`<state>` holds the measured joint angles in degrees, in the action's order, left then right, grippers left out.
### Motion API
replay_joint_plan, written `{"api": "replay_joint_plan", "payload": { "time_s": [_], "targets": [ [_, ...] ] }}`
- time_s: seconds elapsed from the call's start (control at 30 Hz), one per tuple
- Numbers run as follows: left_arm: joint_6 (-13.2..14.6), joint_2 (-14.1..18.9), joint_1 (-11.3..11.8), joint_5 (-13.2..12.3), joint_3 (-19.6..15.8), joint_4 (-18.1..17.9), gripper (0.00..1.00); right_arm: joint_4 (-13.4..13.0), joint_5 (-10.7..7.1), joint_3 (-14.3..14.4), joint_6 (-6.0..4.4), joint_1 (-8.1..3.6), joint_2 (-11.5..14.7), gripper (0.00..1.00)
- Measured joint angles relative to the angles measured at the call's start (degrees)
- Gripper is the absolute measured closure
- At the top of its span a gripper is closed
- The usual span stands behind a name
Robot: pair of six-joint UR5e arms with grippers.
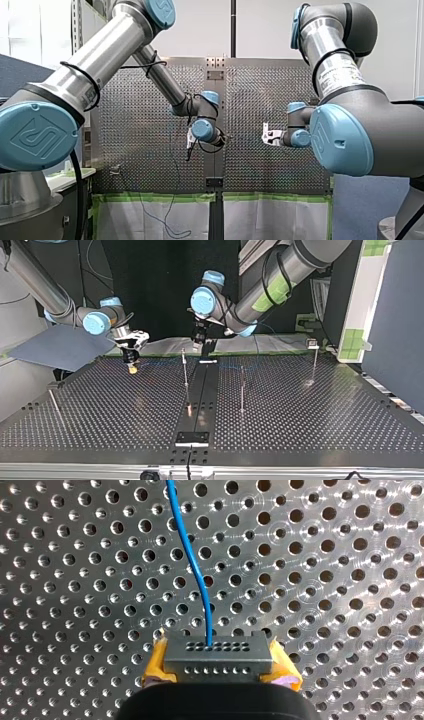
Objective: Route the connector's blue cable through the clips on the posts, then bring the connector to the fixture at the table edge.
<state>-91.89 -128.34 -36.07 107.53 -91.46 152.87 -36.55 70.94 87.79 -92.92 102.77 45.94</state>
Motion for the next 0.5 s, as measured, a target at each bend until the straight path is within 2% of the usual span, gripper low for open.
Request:
{"api": "replay_joint_plan", "payload": {
  "time_s": [0.37, 0.5],
  "targets": [
    [0.54, 0.00, -0.39, 0.15, 0.23, -0.31, 0.00, -0.39, 0.00, 0.00, -0.01, -0.03, 0.00, 1.00],
    [1.50, 0.31, -0.74, 0.86, 0.25, -0.36, 0.00, -0.34, 0.00, 0.00, 0.00, 0.00, 0.00, 1.00]
  ]
}}
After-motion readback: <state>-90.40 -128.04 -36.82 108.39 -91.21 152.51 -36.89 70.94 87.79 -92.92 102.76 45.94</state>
